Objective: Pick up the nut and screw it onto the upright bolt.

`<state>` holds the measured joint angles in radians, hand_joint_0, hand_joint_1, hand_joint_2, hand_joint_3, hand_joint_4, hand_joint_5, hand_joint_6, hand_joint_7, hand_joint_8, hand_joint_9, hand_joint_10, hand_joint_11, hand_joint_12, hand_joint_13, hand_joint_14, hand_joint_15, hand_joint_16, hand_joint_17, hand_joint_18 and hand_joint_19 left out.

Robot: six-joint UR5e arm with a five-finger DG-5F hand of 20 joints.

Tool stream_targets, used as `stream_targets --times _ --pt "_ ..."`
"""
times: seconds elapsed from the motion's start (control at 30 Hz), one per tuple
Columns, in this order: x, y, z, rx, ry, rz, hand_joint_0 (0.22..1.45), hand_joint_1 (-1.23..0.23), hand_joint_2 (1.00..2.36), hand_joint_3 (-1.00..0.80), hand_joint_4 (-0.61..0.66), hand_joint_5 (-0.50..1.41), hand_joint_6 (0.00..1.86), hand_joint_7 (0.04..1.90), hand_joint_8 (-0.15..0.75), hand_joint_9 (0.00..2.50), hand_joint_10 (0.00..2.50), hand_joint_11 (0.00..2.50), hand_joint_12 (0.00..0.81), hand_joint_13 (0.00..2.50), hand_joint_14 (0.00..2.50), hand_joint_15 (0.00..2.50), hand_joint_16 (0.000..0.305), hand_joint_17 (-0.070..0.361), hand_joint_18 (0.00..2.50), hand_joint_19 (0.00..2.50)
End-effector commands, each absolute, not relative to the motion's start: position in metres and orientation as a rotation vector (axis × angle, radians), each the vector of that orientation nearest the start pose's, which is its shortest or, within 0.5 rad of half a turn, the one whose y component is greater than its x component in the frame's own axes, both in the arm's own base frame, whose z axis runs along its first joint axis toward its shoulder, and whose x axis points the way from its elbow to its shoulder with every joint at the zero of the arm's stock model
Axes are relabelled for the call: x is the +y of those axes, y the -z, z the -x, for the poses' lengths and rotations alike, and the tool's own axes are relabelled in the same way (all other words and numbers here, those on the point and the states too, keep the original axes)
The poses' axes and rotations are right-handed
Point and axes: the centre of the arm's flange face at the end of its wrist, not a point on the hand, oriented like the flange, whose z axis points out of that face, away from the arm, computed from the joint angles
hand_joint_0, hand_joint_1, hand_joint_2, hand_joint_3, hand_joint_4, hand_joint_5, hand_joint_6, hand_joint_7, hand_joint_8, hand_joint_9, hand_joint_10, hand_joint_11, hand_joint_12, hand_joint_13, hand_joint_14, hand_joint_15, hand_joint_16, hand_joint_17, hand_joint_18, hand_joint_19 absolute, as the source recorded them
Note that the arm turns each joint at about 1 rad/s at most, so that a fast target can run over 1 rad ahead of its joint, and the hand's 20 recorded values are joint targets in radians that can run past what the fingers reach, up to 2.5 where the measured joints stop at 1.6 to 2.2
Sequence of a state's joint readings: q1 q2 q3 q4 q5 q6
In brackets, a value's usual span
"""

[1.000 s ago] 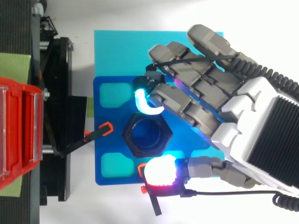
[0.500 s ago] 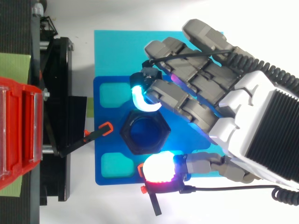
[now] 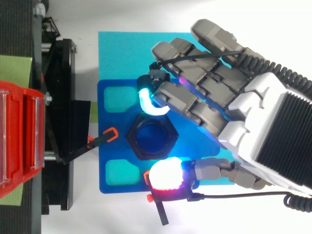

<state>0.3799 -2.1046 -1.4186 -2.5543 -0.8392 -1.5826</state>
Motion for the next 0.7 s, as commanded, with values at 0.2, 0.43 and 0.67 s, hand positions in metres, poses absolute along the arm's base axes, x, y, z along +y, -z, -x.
stream_targets --times 0.2,0.43,0.67 --pt "0.0694 -0.2977 -0.6978 1.383 0.190 -0.337 0.52 -0.60 1.00 -0.50 0.33 -0.14 0.50 1.26 0.315 0.50 0.00 0.00 0.367 0.51 0.00 0.00 0.048 0.107 0.45 0.00" --pt "0.0659 -0.2942 -0.6969 1.380 0.191 -0.338 0.52 -0.60 1.00 -0.50 0.33 -0.14 0.50 1.26 0.316 0.51 0.00 0.00 0.367 0.52 0.00 0.00 0.048 0.107 0.45 0.00" --pt "0.0636 -0.2943 -0.6975 1.379 0.188 -0.334 0.52 -0.60 1.00 -0.50 0.34 -0.14 0.50 1.26 0.316 0.51 0.00 0.00 0.367 0.52 0.00 0.00 0.047 0.107 0.45 0.00"
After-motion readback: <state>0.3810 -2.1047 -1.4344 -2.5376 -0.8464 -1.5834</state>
